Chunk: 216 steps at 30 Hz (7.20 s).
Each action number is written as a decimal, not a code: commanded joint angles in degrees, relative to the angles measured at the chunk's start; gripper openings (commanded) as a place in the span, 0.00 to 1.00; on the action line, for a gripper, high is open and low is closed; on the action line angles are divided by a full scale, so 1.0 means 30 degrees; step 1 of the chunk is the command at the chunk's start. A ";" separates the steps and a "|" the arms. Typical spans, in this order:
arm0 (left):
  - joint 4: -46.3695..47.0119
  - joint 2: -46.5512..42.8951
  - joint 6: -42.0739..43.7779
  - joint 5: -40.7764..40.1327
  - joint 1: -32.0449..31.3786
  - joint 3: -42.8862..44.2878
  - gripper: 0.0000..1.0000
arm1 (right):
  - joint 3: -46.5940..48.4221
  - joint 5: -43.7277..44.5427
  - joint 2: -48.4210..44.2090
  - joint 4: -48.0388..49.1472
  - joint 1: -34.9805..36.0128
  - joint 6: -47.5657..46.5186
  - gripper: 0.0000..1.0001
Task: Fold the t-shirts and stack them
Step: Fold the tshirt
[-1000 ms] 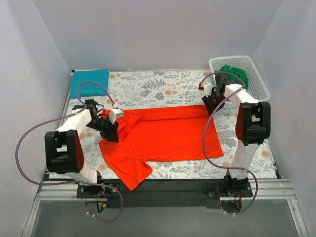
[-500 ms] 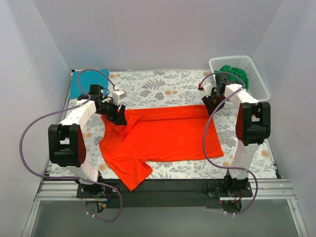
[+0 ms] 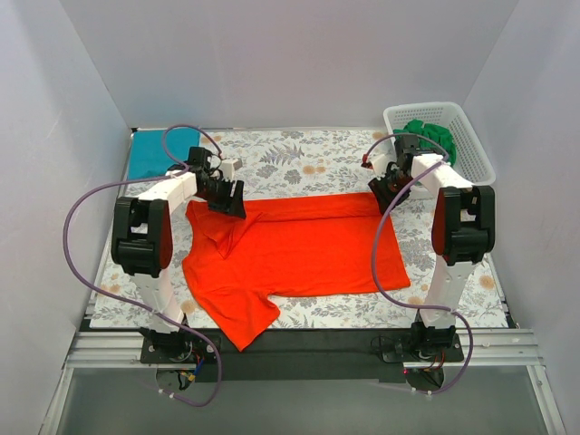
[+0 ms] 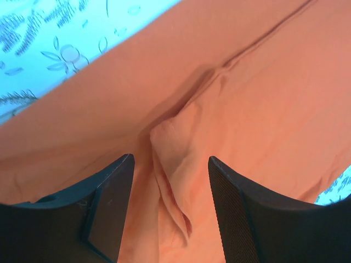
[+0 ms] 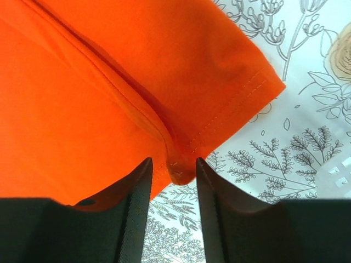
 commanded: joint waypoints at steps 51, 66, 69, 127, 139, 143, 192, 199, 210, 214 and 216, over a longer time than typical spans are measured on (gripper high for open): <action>-0.0251 -0.5148 0.1596 0.0430 -0.3671 -0.3870 0.47 | -0.0431 -0.0031 -0.0498 -0.1335 -0.0039 -0.1833 0.29; -0.1631 -1.0102 0.3415 -0.3051 -0.2237 -0.7911 0.43 | 0.2204 -0.6416 -0.1643 -0.0931 0.4146 0.4221 0.27; -0.1132 -0.9694 0.3356 -0.3493 -0.1914 -0.8234 0.43 | 0.2555 -0.6771 -0.1087 0.0444 0.5992 0.6097 0.28; -0.1451 -0.9662 0.4791 -0.5516 -0.2206 -0.8207 0.00 | 0.4931 -0.8617 0.4570 0.6106 1.2706 1.5394 0.01; -0.3444 -1.0306 0.5026 -0.4872 -0.2235 -0.7913 0.00 | 0.2764 -1.0053 0.3339 0.6135 1.2764 1.5159 0.01; -0.3826 -1.0482 0.5055 -0.4783 -0.2235 -0.8029 0.00 | 0.2207 -1.0228 0.3133 0.6223 1.2793 1.5100 0.01; 0.2647 -0.0143 -0.6047 0.0722 0.6319 0.0055 0.56 | 0.2441 -0.1674 0.2490 0.0862 0.1690 0.5345 0.20; 0.3497 0.0679 -0.6547 0.0843 0.6348 -0.0207 0.56 | 0.2937 -0.1646 0.1874 0.0950 0.1689 0.5433 0.21; 0.4583 0.1558 -0.7777 0.1984 0.6407 0.0026 0.56 | 0.2675 -0.1527 0.1787 0.2209 0.1074 0.6194 0.20; 0.4582 0.1790 -0.7865 0.2218 0.6436 0.0406 0.56 | 0.2820 -0.1588 0.1493 0.2385 0.1075 0.6165 0.20; 0.4640 0.1997 -0.8127 0.2190 0.6407 0.0553 0.56 | 0.3025 -0.1119 0.1638 0.2531 0.1075 0.6077 0.20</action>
